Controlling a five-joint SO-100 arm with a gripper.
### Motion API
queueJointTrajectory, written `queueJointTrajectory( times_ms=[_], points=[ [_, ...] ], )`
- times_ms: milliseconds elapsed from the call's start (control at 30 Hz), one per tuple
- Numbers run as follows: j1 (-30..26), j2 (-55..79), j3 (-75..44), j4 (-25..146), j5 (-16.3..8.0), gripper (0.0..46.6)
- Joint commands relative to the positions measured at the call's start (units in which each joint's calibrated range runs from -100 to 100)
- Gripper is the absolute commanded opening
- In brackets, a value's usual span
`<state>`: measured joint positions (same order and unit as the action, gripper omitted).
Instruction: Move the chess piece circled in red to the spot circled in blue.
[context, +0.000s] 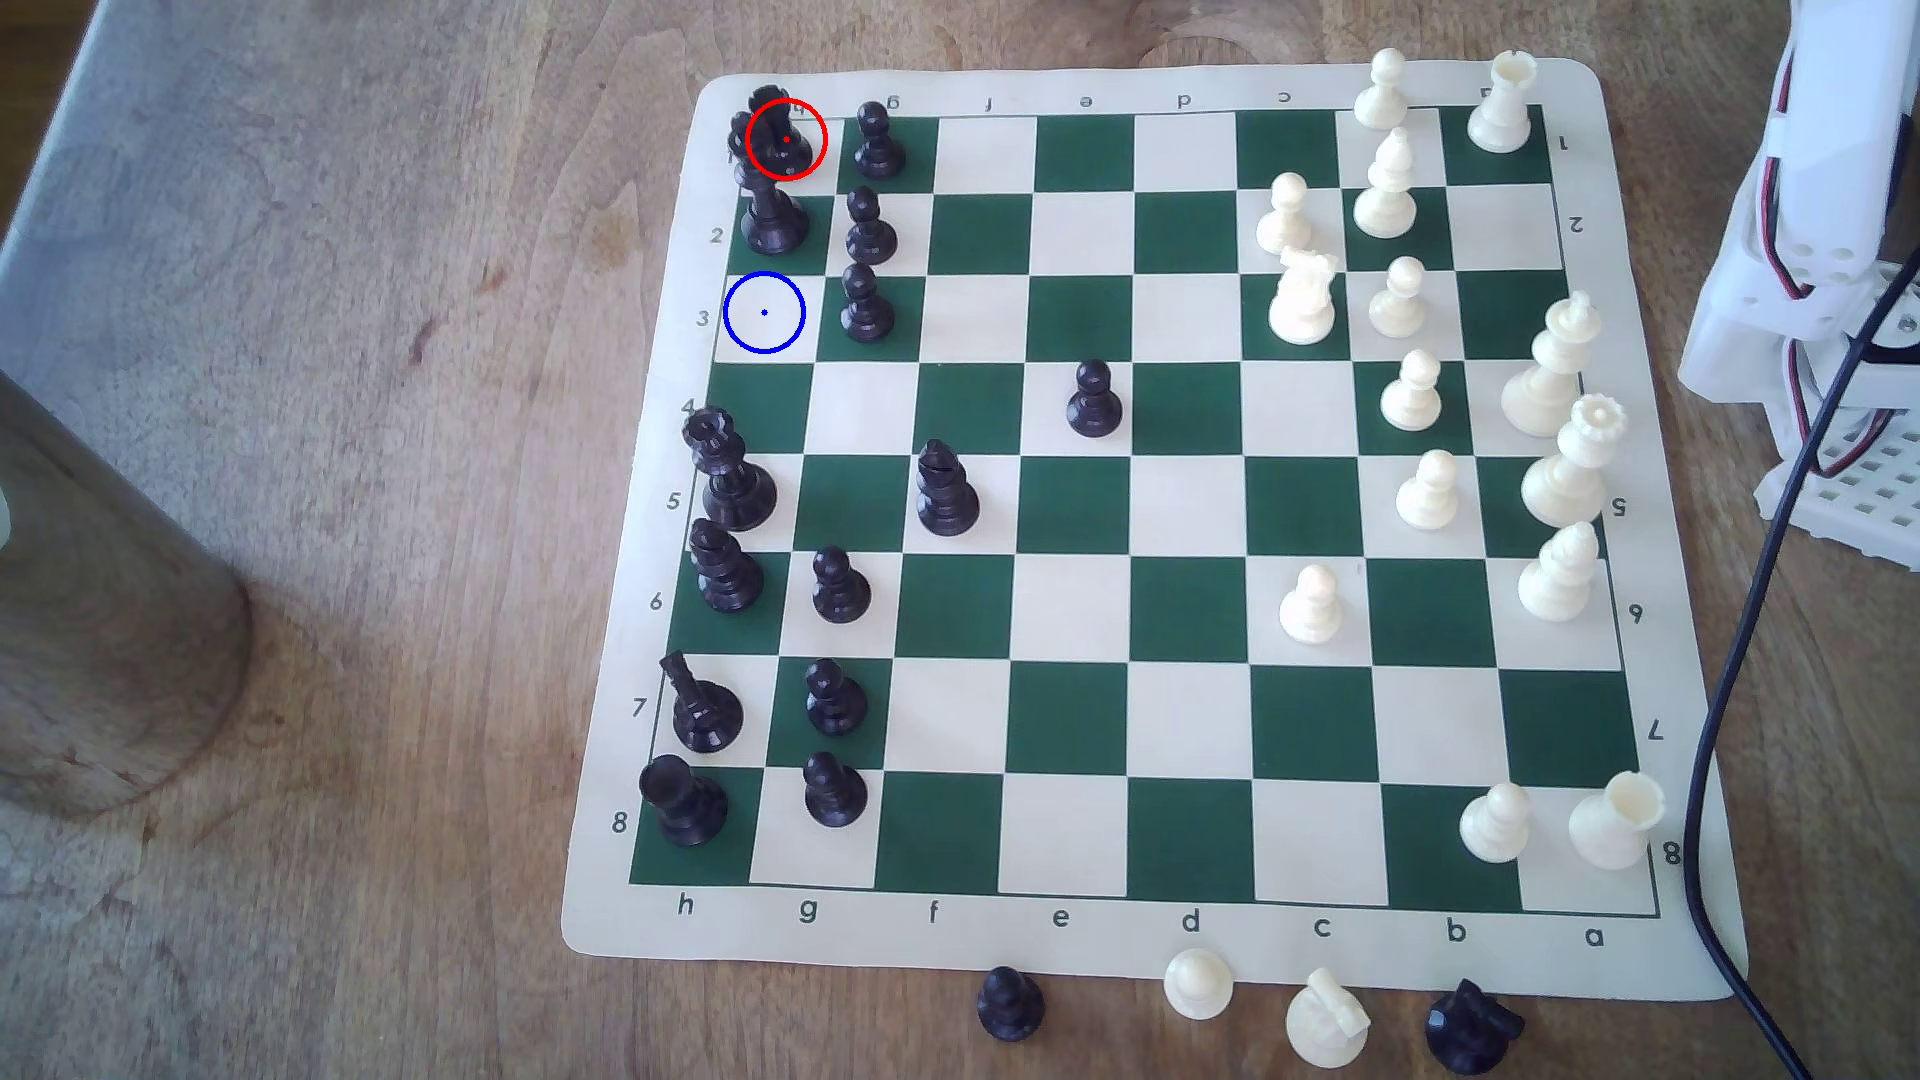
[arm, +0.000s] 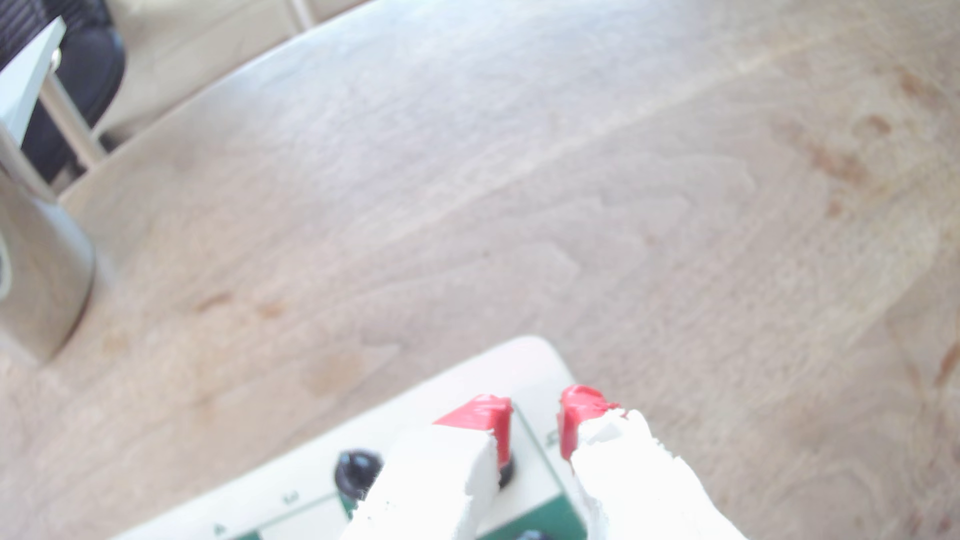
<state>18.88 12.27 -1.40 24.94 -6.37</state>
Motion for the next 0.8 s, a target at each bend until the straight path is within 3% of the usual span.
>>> queueJointTrajectory(
  times_ms=[0,300,767],
  points=[
    [-0.54,1.73,-9.84,-1.52,-0.1,5.7],
    [-1.4,9.8,-15.1,-3.97,-1.9,7.2],
    [-1.79,18.63,-22.35,-4.22,-2.44,7.9]
  ],
)
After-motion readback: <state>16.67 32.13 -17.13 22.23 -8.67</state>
